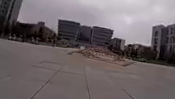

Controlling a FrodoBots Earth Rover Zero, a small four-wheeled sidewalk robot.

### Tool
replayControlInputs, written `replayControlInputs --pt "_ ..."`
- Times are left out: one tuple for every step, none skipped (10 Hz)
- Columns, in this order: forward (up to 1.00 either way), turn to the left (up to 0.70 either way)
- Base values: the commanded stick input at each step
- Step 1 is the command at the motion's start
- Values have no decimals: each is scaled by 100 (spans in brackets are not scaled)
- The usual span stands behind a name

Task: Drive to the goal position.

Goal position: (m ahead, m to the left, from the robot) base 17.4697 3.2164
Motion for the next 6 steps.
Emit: replayControlInputs --pt "70 14" --pt "70 14" --pt "70 14" --pt "70 14" --pt "70 14" --pt "70 13"
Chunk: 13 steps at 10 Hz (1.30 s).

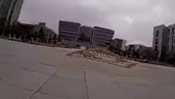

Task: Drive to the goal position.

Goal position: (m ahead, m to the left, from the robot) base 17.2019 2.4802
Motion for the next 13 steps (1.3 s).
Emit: replayControlInputs --pt "70 12" --pt "70 10" --pt "70 9" --pt "70 0" --pt "70 0" --pt "70 0" --pt "70 0" --pt "70 0" --pt "70 0" --pt "70 0" --pt "70 0" --pt "70 0" --pt "70 0"
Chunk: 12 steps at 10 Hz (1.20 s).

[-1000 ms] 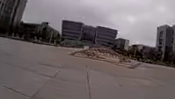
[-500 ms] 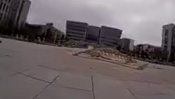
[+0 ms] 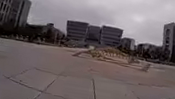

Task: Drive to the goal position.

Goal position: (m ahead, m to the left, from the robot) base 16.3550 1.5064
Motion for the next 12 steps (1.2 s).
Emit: replayControlInputs --pt "70 0" --pt "70 0" --pt "70 0" --pt "70 0" --pt "70 0" --pt "70 0" --pt "70 0" --pt "70 0" --pt "70 0" --pt "70 0" --pt "70 0" --pt "70 0"
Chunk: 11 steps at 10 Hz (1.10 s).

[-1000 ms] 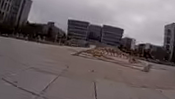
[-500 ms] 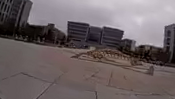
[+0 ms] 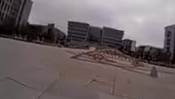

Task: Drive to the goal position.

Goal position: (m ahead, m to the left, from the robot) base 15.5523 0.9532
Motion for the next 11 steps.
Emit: replayControlInputs --pt "70 0" --pt "70 0" --pt "70 0" --pt "70 0" --pt "70 0" --pt "70 0" --pt "70 0" --pt "70 0" --pt "70 0" --pt "70 0" --pt "70 0"
